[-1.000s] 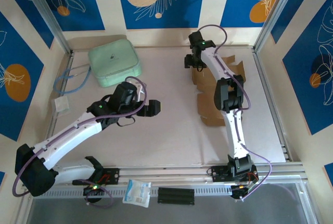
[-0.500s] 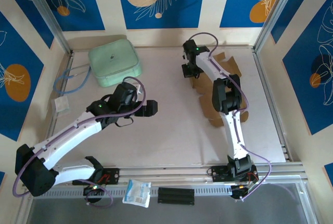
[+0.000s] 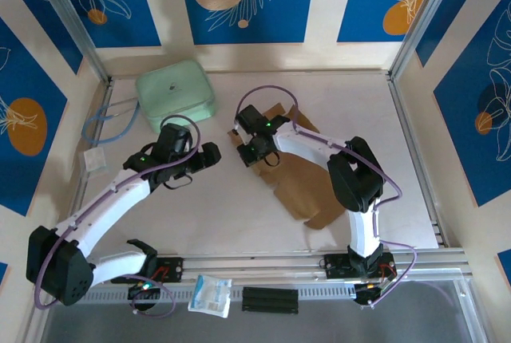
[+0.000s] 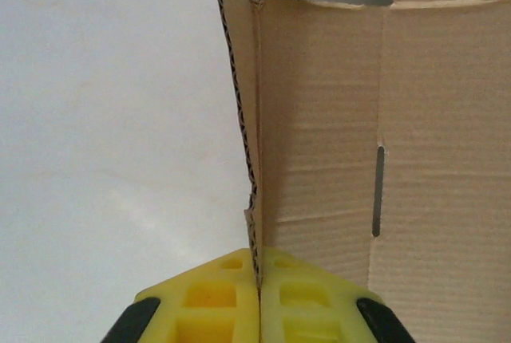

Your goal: Fold the paper box

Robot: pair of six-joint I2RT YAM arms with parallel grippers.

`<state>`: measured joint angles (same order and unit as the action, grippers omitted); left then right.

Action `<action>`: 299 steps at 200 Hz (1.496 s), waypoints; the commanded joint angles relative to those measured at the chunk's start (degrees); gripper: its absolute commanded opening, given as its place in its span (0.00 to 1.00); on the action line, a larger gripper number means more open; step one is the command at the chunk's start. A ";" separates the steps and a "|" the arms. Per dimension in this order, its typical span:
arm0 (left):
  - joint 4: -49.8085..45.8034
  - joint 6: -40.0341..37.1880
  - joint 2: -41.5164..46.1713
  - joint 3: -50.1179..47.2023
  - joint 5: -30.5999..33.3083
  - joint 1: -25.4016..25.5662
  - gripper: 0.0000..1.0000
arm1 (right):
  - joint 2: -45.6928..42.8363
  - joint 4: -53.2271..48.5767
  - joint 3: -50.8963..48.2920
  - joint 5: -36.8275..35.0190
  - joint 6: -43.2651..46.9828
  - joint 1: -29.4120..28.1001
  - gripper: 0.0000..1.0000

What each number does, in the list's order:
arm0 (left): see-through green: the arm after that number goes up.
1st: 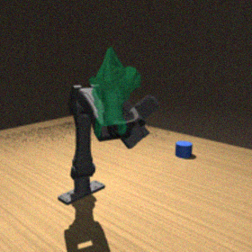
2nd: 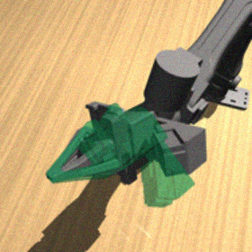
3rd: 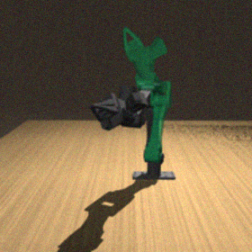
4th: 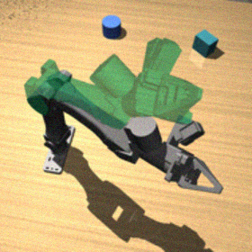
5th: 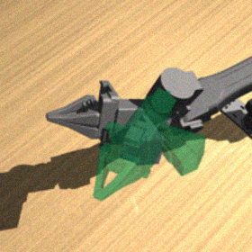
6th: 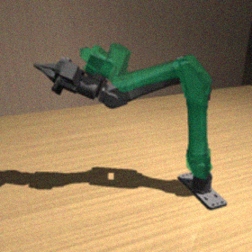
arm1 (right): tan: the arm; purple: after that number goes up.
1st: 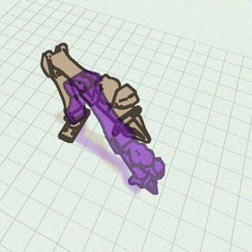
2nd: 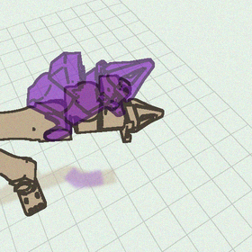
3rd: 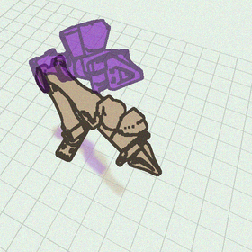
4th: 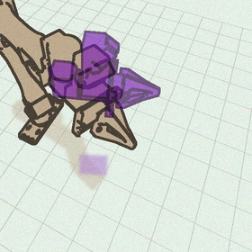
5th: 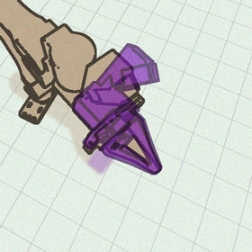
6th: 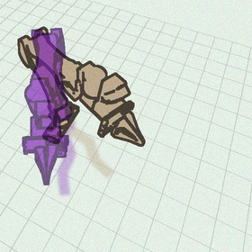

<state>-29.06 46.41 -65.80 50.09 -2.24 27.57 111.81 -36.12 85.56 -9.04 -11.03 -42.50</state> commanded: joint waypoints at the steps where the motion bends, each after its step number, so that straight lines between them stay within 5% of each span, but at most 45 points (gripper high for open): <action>1: 3.03 3.74 -0.48 -0.99 -2.05 -0.43 0.95 | -3.57 3.77 -0.08 12.34 -5.05 -0.29 0.26; 14: 2.97 5.10 -1.66 -1.22 -2.45 -0.41 0.90 | -6.02 3.51 -0.68 13.42 -5.41 0.32 0.36; 40: 6.55 8.77 -4.62 -2.39 -4.78 1.11 0.78 | -13.86 5.38 -5.07 15.71 -4.52 4.98 0.40; 67: 12.27 13.26 -10.20 -1.63 -3.78 6.08 0.72 | -19.19 5.86 -9.34 13.88 -2.31 13.97 0.61; 124: 19.67 13.63 -25.73 4.90 -2.59 11.05 0.67 | -9.51 -3.39 0.12 8.67 -1.22 30.43 0.77; 153: 22.16 13.75 -30.83 6.07 -2.73 11.12 0.58 | -3.35 -7.34 6.44 3.35 1.93 31.08 0.81; 222: 17.74 8.72 -29.73 5.81 0.84 10.10 0.23 | 9.16 -13.80 16.31 7.01 6.31 30.48 0.83; 259: 17.91 1.75 -27.66 4.95 1.70 9.05 0.09 | 12.69 -14.88 17.20 9.71 6.12 29.24 0.60; 299: 19.74 -11.31 -24.84 4.06 5.33 7.47 0.00 | 7.32 -12.75 14.28 2.74 6.62 25.89 0.75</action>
<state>-10.04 46.28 -93.62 55.11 -0.27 36.27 123.83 -48.97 101.12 -2.83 -5.15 -14.15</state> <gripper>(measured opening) 0.058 0.709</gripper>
